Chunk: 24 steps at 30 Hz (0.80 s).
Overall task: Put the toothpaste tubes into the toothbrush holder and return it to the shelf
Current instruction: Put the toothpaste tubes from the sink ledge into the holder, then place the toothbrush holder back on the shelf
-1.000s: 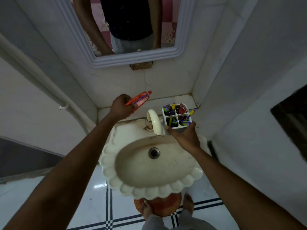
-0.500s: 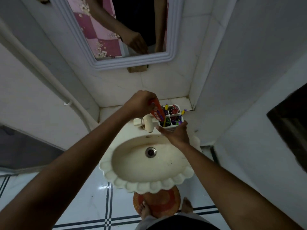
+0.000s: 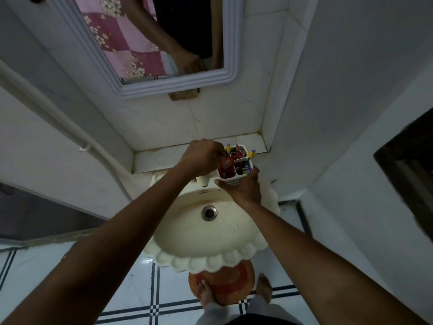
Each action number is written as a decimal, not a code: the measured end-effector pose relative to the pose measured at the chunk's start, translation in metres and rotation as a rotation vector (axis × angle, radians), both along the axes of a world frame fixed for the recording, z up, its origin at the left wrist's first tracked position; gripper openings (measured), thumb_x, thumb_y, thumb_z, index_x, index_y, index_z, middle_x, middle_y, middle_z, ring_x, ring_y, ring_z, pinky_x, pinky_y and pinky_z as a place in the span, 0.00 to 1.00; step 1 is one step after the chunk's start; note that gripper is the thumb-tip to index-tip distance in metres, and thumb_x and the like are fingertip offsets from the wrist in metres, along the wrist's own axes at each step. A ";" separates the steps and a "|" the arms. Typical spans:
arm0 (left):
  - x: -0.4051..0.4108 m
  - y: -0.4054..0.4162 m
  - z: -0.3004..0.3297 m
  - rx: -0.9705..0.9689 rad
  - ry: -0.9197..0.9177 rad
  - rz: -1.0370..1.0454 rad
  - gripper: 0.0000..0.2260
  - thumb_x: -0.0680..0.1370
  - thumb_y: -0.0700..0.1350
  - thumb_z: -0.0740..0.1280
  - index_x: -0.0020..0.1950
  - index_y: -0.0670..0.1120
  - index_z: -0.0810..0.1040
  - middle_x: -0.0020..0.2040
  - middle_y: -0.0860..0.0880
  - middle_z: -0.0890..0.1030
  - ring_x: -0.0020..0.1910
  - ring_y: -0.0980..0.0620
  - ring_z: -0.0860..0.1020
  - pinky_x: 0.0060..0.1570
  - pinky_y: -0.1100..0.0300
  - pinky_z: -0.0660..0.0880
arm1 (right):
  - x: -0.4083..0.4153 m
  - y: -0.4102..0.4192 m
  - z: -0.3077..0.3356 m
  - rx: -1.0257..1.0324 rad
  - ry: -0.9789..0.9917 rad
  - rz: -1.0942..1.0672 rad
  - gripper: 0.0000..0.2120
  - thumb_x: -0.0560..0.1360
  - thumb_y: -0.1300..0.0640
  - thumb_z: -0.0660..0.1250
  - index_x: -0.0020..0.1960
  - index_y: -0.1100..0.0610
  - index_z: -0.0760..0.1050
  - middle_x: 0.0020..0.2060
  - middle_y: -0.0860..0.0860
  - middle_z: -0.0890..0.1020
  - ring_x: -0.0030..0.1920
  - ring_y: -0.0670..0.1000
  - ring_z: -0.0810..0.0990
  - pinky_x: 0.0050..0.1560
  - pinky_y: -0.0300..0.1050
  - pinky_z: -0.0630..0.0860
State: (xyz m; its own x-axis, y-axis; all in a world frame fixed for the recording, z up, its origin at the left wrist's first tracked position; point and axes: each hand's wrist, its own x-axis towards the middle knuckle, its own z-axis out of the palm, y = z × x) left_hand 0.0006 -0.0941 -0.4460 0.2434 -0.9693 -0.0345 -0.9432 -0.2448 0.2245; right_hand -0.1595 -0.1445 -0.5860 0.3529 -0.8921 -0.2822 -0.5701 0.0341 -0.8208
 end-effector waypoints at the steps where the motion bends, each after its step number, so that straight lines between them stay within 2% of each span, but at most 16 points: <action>1: -0.002 0.008 0.007 -0.027 -0.024 0.004 0.09 0.81 0.46 0.69 0.58 0.52 0.87 0.54 0.53 0.88 0.52 0.49 0.84 0.57 0.48 0.78 | -0.001 0.007 0.008 -0.027 -0.037 -0.005 0.65 0.57 0.26 0.85 0.80 0.49 0.54 0.74 0.54 0.77 0.72 0.61 0.77 0.66 0.60 0.82; 4: 0.003 0.012 0.014 -0.087 -0.031 0.017 0.08 0.81 0.48 0.70 0.58 0.53 0.86 0.54 0.55 0.88 0.53 0.51 0.85 0.62 0.45 0.76 | 0.003 0.009 0.014 -0.075 -0.120 -0.034 0.63 0.59 0.31 0.87 0.82 0.46 0.54 0.74 0.53 0.78 0.73 0.59 0.78 0.67 0.60 0.83; 9: 0.002 0.022 0.001 -0.257 0.310 0.181 0.08 0.82 0.52 0.71 0.57 0.51 0.85 0.52 0.55 0.88 0.51 0.57 0.85 0.55 0.51 0.83 | -0.006 0.001 0.012 -0.108 -0.190 -0.110 0.57 0.59 0.37 0.89 0.78 0.48 0.63 0.70 0.50 0.81 0.68 0.55 0.82 0.66 0.55 0.83; 11: 0.005 0.030 -0.003 -0.300 0.367 0.256 0.12 0.82 0.55 0.71 0.58 0.49 0.85 0.53 0.54 0.88 0.51 0.56 0.85 0.55 0.52 0.82 | -0.012 -0.004 0.015 -0.118 -0.224 -0.135 0.56 0.58 0.40 0.91 0.78 0.48 0.66 0.70 0.49 0.81 0.67 0.53 0.82 0.65 0.52 0.82; 17: 0.005 0.050 0.005 -0.355 0.397 0.302 0.18 0.82 0.59 0.69 0.64 0.48 0.84 0.61 0.51 0.85 0.59 0.52 0.83 0.61 0.47 0.80 | -0.030 -0.010 0.040 -0.188 -0.247 -0.161 0.53 0.59 0.39 0.91 0.75 0.50 0.68 0.67 0.48 0.81 0.63 0.51 0.82 0.55 0.42 0.78; 20: 0.000 0.054 0.022 -0.414 0.376 0.295 0.20 0.81 0.61 0.69 0.66 0.49 0.82 0.64 0.51 0.84 0.62 0.51 0.81 0.63 0.45 0.79 | -0.039 -0.013 0.072 -0.247 -0.279 -0.166 0.50 0.59 0.40 0.91 0.72 0.51 0.69 0.63 0.46 0.81 0.60 0.50 0.83 0.48 0.31 0.76; 24: -0.008 0.059 0.048 -0.475 0.321 0.267 0.21 0.81 0.61 0.69 0.68 0.50 0.81 0.66 0.51 0.82 0.65 0.51 0.79 0.65 0.43 0.77 | -0.046 -0.012 0.119 -0.354 -0.341 -0.179 0.47 0.59 0.39 0.91 0.66 0.52 0.69 0.60 0.46 0.81 0.57 0.50 0.84 0.44 0.29 0.74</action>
State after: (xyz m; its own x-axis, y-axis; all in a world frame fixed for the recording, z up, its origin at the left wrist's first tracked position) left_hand -0.0073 -0.0355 -0.3980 0.5276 -0.8043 0.2732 -0.7311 -0.2662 0.6282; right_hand -0.2059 -0.1565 -0.4670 0.2050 -0.9669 0.1518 -0.2788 -0.2063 -0.9379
